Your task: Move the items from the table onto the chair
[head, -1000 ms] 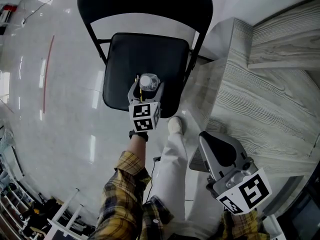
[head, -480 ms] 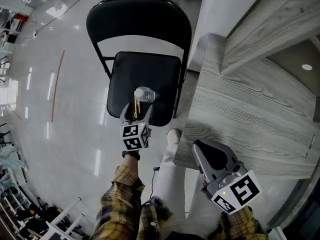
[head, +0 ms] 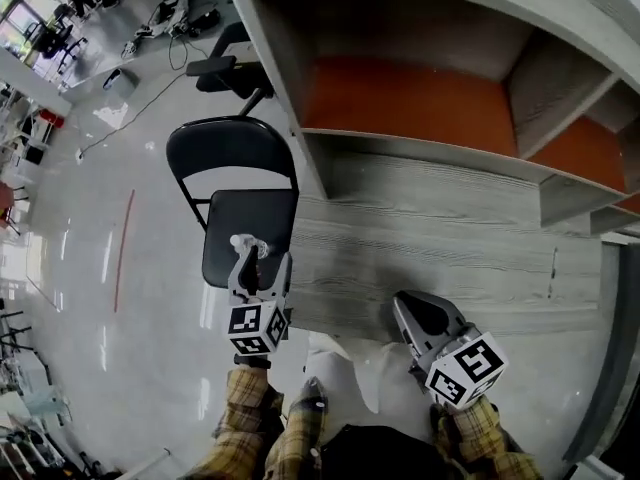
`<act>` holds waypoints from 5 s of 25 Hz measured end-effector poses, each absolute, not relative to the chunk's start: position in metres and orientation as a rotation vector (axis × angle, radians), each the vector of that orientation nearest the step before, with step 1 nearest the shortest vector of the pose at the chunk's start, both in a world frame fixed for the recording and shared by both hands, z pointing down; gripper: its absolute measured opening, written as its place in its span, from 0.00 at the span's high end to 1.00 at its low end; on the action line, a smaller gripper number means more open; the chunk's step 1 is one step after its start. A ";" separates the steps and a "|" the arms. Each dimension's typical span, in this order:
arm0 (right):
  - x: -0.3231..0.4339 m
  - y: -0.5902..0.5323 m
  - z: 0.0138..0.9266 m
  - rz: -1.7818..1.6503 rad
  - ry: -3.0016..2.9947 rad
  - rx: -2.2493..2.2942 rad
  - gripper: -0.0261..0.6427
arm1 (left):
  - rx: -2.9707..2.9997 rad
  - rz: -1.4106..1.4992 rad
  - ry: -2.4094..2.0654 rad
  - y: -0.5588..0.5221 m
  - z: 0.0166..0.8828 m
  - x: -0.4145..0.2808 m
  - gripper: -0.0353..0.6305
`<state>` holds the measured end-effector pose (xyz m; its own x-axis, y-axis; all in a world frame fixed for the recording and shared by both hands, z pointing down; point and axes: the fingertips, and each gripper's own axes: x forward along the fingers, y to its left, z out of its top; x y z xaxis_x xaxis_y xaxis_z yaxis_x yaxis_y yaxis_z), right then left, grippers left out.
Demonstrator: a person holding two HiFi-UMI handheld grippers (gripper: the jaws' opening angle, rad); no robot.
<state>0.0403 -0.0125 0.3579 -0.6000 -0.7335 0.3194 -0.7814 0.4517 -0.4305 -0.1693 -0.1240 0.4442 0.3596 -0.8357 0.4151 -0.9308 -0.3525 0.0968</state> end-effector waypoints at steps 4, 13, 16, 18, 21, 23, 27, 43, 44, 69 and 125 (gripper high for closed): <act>0.124 0.019 0.323 0.750 -2.556 1.534 0.93 | 2.462 0.385 -1.381 -0.104 0.377 -0.055 0.61; 0.300 0.109 0.320 0.727 -2.273 1.955 0.93 | 2.719 0.422 -0.862 -0.015 0.335 0.189 0.94; 0.346 0.132 0.334 0.743 -2.162 2.039 0.93 | 2.744 0.463 -0.724 0.024 0.341 0.238 0.94; 0.375 0.141 0.346 0.744 -2.085 2.075 0.93 | 2.746 0.477 -0.652 0.045 0.345 0.262 0.94; 0.417 0.146 0.373 0.755 -1.955 2.098 0.93 | 2.744 0.497 -0.569 0.068 0.348 0.284 0.94; 0.446 0.146 0.396 0.792 -1.881 2.106 0.93 | 2.732 0.506 -0.544 0.077 0.351 0.291 0.94; 0.489 0.134 0.443 0.895 -1.797 2.101 0.93 | 2.663 0.519 -0.524 0.085 0.363 0.295 0.94; 0.531 0.079 0.546 1.057 -1.623 1.952 0.78 | 2.518 0.550 -0.709 0.055 0.387 0.252 0.94; 0.532 0.079 0.548 1.056 -1.612 1.948 0.78 | 2.514 0.552 -0.714 0.054 0.387 0.251 0.94; 0.534 0.088 0.573 1.058 -1.466 1.937 0.87 | 2.504 0.531 -0.758 0.049 0.384 0.239 0.94; -0.383 -0.073 0.508 0.939 -2.449 0.603 0.87 | 1.691 0.086 -1.794 -0.026 0.459 -0.455 0.94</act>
